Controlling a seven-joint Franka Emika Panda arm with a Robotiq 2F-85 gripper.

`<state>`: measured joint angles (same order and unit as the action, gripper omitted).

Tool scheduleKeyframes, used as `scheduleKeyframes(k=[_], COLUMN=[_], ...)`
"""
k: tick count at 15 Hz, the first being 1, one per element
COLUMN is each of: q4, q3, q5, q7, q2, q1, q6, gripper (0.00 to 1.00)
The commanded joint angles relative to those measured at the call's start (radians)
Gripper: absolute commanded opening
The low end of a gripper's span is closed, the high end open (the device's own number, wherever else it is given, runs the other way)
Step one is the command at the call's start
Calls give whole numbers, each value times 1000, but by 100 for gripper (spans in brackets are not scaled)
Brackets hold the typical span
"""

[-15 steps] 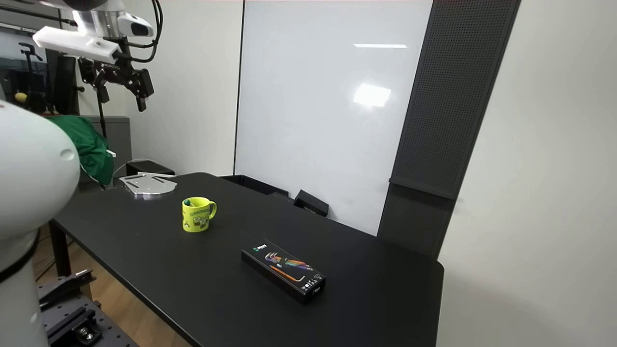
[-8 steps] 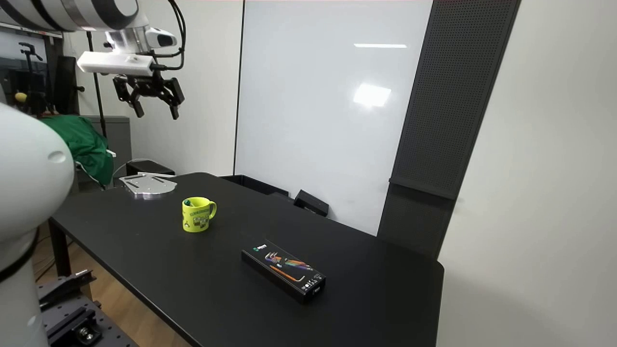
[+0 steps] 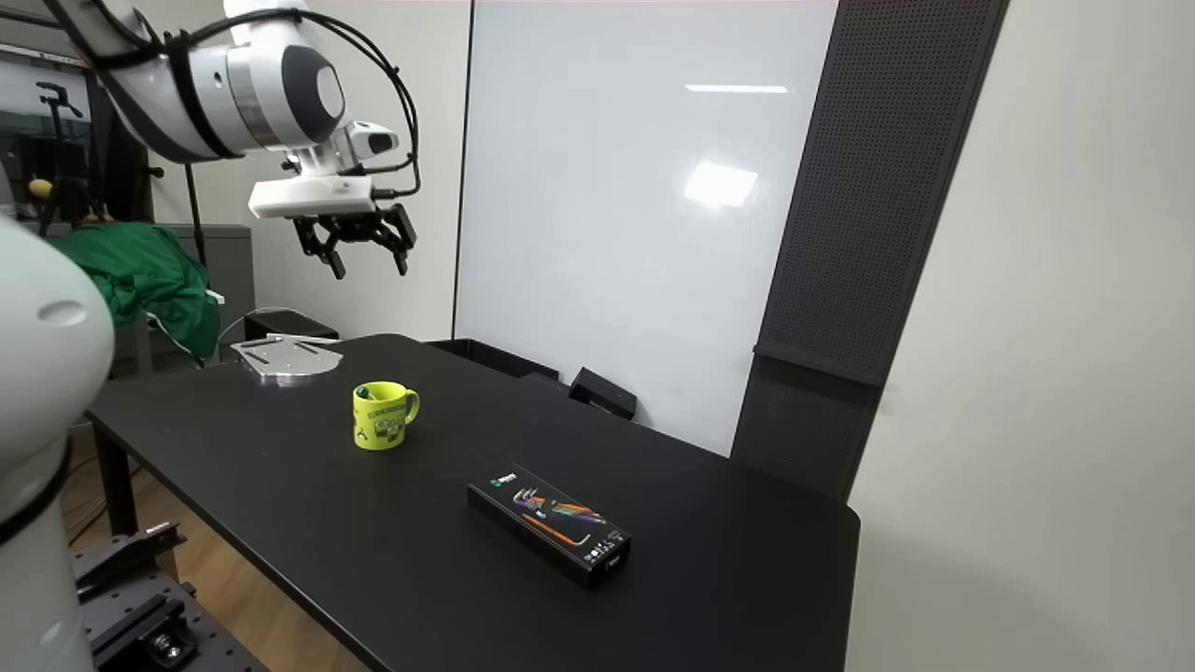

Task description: Get the marker from the yellow mug and place it on the table

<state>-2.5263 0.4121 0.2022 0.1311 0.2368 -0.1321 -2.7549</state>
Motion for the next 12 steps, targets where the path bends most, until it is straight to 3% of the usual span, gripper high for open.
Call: scheduleKeyframes(k=[1,6,7,12], q4=[51,118,59,66], q3=[36,45,37,36], q5=[99,304,229,236], q7=[73,221,131,134], q2=[-146,-306,-236,-256], q1=[55,77,66,66], q6=[-69,-87,-96,-98], gripper=[100,100,100,100])
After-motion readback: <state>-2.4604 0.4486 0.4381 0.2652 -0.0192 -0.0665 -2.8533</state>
